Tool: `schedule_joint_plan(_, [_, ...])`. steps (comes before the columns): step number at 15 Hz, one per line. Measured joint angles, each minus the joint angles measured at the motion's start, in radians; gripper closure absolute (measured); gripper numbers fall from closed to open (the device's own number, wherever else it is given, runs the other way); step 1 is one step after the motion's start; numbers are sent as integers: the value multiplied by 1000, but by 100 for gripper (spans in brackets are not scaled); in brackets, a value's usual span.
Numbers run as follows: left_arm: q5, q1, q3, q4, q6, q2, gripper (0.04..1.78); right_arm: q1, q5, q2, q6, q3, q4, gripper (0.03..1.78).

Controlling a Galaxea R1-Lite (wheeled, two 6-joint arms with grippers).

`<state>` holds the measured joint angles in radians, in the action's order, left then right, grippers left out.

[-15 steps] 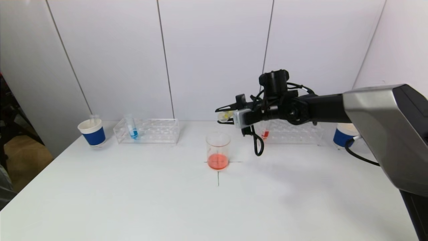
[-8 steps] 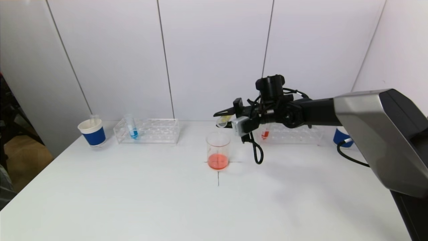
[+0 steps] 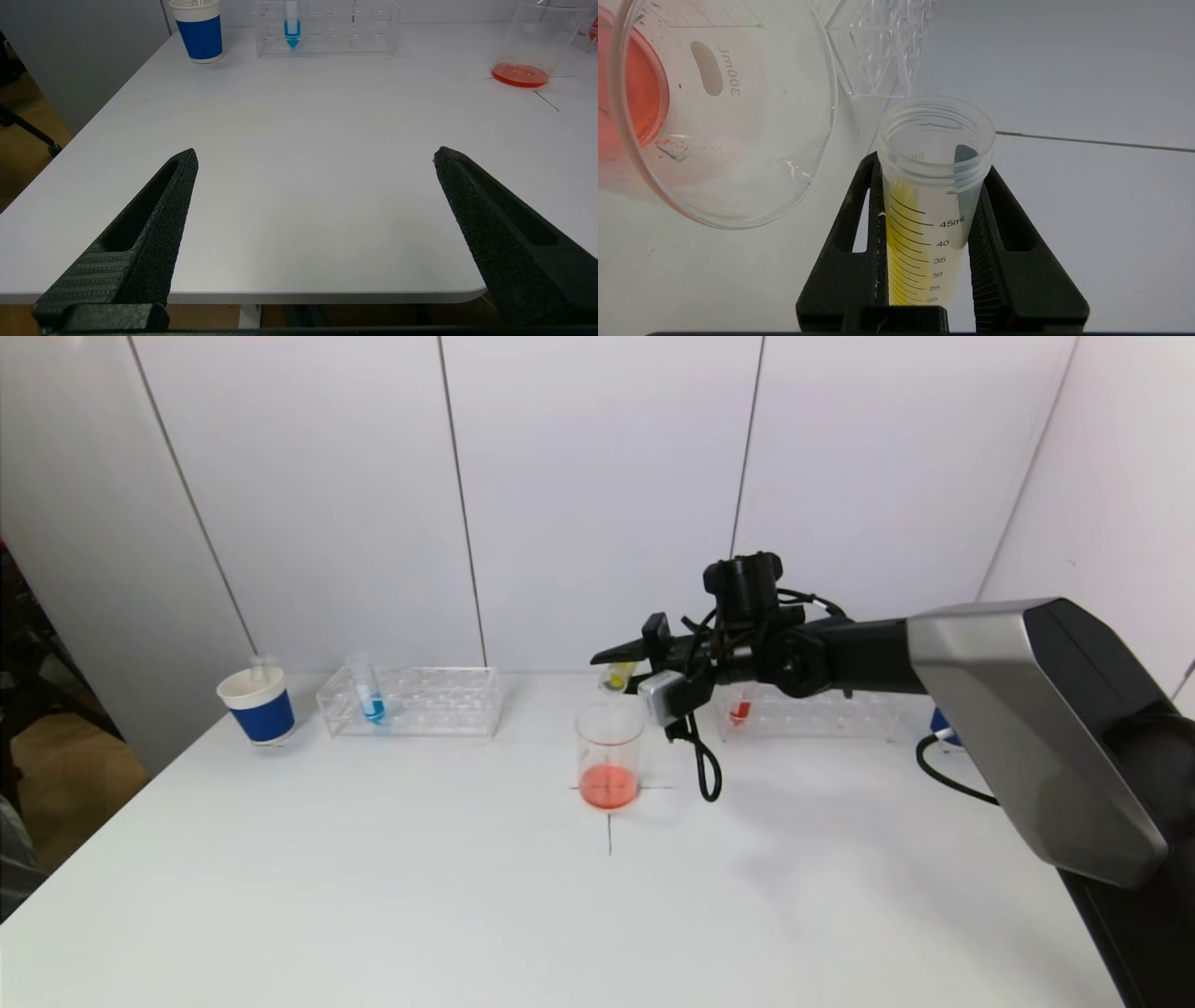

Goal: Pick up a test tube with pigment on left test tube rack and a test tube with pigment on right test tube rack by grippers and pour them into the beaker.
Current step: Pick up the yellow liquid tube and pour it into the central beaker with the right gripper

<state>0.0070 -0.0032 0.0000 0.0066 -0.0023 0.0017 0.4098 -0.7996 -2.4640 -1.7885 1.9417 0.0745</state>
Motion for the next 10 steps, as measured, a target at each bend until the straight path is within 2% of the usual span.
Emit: schedule_joint_plan(10, [0,0,0,0,0,0,6,-4,1,-15,-188,-6,2,127])
